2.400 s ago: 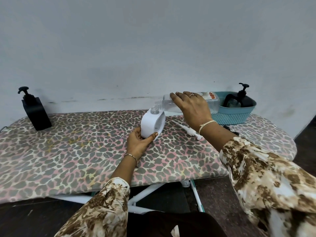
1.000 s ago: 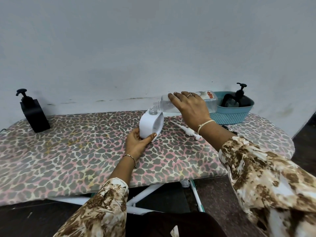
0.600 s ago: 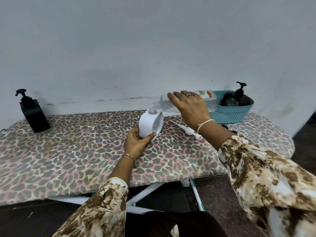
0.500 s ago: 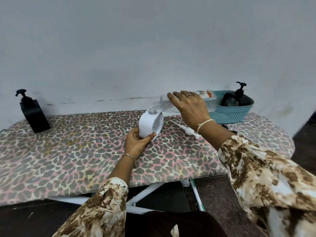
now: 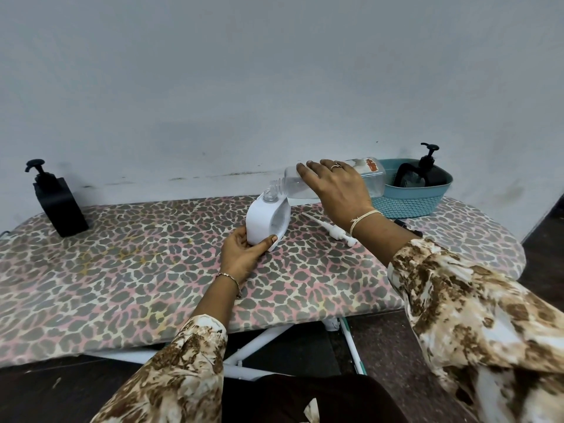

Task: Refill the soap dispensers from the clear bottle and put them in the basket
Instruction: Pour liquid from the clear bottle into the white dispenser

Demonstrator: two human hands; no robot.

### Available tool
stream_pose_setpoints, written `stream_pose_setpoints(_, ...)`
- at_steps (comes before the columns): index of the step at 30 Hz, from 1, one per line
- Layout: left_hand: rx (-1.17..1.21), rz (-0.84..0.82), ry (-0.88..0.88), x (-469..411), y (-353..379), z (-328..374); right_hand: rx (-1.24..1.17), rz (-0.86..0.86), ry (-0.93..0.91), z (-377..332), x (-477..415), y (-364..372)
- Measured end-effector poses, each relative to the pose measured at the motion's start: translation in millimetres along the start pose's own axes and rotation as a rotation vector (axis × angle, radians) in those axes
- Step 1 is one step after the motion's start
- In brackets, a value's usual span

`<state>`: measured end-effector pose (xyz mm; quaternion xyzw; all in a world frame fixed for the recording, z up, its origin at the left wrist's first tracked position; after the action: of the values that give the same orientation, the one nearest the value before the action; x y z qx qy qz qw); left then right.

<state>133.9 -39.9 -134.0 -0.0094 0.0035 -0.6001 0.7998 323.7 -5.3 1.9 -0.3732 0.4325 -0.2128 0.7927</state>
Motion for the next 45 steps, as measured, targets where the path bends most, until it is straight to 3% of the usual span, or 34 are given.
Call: stream_pose_setpoints(45, 0.006, -0.004, -0.006, 3.0, -0.5, 3.1, 0.025, -0.007, -0.03, 0.6, -2.8, 1.3)
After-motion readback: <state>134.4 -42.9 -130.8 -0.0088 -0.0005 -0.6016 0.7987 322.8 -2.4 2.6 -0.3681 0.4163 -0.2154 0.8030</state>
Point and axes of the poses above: each hand's wrist, its own x-axis away from the middle knuckle, its own y-axis out of the palm, z = x × y, the point moved 5 cm from there along -x, towards the middle knuckle, and after that the axes turned 2 degrees about -x, right-handed, at the moved point
